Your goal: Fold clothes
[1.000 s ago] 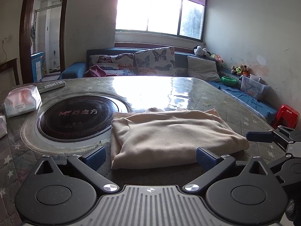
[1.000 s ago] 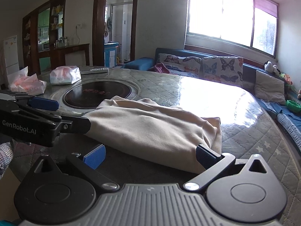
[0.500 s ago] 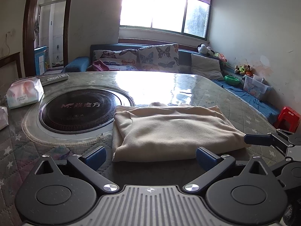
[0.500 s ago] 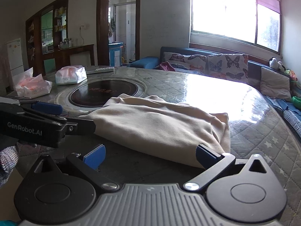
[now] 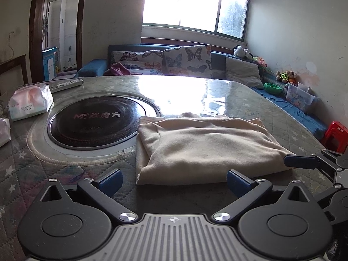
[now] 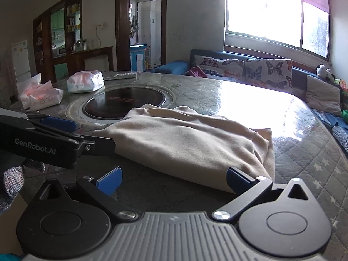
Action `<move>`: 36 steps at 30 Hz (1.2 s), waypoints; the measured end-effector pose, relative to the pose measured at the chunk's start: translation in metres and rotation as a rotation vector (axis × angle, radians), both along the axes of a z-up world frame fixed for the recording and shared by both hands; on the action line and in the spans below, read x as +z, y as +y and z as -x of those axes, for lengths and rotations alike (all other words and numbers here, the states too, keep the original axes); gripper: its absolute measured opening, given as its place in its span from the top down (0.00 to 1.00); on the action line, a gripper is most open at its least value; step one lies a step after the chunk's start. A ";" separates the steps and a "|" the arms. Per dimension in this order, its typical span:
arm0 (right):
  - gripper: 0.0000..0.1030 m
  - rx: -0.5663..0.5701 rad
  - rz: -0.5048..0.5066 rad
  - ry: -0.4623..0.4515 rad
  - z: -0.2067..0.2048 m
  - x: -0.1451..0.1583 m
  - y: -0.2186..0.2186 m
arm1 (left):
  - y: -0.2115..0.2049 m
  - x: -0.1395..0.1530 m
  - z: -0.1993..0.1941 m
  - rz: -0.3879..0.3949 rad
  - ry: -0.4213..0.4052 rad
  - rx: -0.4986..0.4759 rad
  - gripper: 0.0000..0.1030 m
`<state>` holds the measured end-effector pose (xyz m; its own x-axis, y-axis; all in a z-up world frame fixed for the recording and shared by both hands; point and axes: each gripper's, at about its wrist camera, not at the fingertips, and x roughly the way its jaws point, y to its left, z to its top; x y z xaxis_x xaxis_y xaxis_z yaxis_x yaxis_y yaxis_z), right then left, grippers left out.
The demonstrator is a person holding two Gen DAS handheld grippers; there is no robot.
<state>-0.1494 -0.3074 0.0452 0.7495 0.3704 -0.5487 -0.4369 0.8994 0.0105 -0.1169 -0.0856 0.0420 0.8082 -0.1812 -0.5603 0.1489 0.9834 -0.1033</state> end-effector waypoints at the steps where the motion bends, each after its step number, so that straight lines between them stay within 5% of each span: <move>1: 0.00 0.007 -0.008 0.004 -0.001 0.000 -0.001 | 0.000 0.000 -0.001 -0.001 -0.001 0.001 0.00; 22: 0.02 0.198 0.110 -0.027 -0.017 0.009 0.041 | 0.028 0.006 -0.030 0.017 0.009 0.059 0.00; 29: 0.16 0.319 0.195 -0.047 -0.022 0.011 0.070 | 0.057 0.007 -0.043 0.073 0.027 0.117 0.06; 36: 0.36 0.435 0.311 -0.094 -0.026 0.004 0.103 | 0.081 0.003 -0.054 0.226 0.091 0.139 0.16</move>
<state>-0.1231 -0.2039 0.0491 0.6143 0.4882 -0.6199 -0.7558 0.5897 -0.2846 -0.0626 -0.0042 0.0452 0.7823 -0.2009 -0.5897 -0.0055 0.9443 -0.3291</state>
